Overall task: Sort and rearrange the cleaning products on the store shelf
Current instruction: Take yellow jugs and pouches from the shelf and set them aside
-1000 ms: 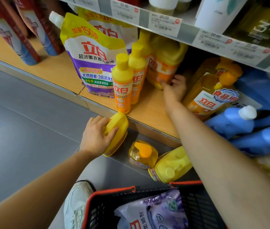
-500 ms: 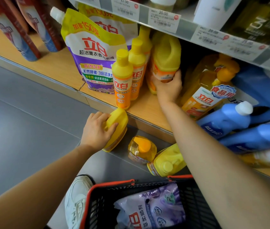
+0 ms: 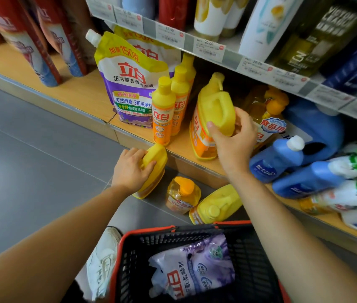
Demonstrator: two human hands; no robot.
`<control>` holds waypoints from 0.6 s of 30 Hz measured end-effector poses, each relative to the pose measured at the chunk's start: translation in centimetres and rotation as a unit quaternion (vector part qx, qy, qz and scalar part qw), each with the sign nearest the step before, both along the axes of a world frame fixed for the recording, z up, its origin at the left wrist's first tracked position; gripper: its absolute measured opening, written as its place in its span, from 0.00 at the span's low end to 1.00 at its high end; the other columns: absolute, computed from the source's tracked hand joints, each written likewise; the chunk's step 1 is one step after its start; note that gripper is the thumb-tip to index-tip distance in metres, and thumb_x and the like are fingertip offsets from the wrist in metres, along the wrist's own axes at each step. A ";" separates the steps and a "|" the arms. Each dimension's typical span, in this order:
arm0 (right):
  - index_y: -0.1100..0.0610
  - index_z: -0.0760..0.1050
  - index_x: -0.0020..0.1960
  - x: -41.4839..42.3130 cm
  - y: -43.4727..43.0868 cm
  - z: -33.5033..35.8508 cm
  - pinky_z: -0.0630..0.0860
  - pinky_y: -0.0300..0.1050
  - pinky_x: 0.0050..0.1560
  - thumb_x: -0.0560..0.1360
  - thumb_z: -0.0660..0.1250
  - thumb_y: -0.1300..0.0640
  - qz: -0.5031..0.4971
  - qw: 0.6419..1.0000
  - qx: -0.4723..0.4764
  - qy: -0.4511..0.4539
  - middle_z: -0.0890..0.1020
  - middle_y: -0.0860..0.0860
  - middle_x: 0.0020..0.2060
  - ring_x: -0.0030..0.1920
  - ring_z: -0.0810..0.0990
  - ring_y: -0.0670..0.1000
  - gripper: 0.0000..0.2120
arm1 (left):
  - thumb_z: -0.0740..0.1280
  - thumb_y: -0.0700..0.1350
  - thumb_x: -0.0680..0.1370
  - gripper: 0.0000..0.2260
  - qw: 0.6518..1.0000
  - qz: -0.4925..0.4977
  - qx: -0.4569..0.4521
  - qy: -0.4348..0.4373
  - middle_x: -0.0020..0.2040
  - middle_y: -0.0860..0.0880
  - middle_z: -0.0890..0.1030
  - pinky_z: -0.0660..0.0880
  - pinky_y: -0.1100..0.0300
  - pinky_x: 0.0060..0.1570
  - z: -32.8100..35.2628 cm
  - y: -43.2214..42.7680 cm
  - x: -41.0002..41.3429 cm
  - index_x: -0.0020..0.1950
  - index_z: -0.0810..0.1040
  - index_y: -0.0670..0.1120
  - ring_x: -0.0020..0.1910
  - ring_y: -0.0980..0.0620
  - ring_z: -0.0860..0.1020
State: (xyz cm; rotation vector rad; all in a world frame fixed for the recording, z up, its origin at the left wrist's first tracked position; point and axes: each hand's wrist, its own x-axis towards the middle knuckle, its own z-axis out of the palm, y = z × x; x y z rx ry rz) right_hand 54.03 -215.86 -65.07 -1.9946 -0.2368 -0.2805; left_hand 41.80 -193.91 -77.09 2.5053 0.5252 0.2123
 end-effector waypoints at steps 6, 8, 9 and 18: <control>0.51 0.79 0.51 2.4 -0.2 4.9 0.81 0.54 0.55 0.71 0.77 0.57 0.105 0.976 0.007 0.190 0.85 0.52 0.49 0.51 0.84 0.51 0.11 | 0.66 0.58 0.80 0.19 1.000 0.017 -0.013 0.004 0.58 0.49 0.81 0.72 0.55 0.52 1.0 -0.8 -0.2 0.67 0.76 0.50 0.55 0.49 0.73; 0.52 0.79 0.39 2.5 -0.3 6.1 0.78 0.47 0.46 0.71 0.78 0.54 0.099 0.970 0.002 0.221 0.85 0.50 0.40 0.43 0.83 0.48 0.08 | 0.68 0.56 0.79 0.18 0.999 0.026 -0.029 -0.002 0.58 0.50 0.82 0.74 0.52 0.53 1.6 -1.2 -0.3 0.66 0.76 0.51 0.56 0.48 0.75; 0.54 0.77 0.33 2.6 -0.4 6.5 0.75 0.45 0.42 0.70 0.78 0.52 0.086 0.969 -0.003 0.232 0.82 0.50 0.35 0.39 0.81 0.48 0.13 | 0.69 0.56 0.79 0.17 0.999 0.026 -0.033 -0.001 0.57 0.49 0.82 0.74 0.52 0.53 1.9 -1.3 -0.4 0.66 0.77 0.51 0.56 0.47 0.76; 0.51 0.73 0.31 0.8 -3.5 10.1 0.67 0.40 0.35 0.74 0.75 0.51 0.069 0.978 -0.031 0.195 0.73 0.46 0.27 0.32 0.73 0.44 0.16 | 0.72 0.55 0.77 0.27 0.987 -0.015 -0.056 0.150 0.72 0.47 0.76 0.74 0.50 0.62 7.8 -2.0 0.7 0.75 0.72 0.51 0.68 0.45 0.75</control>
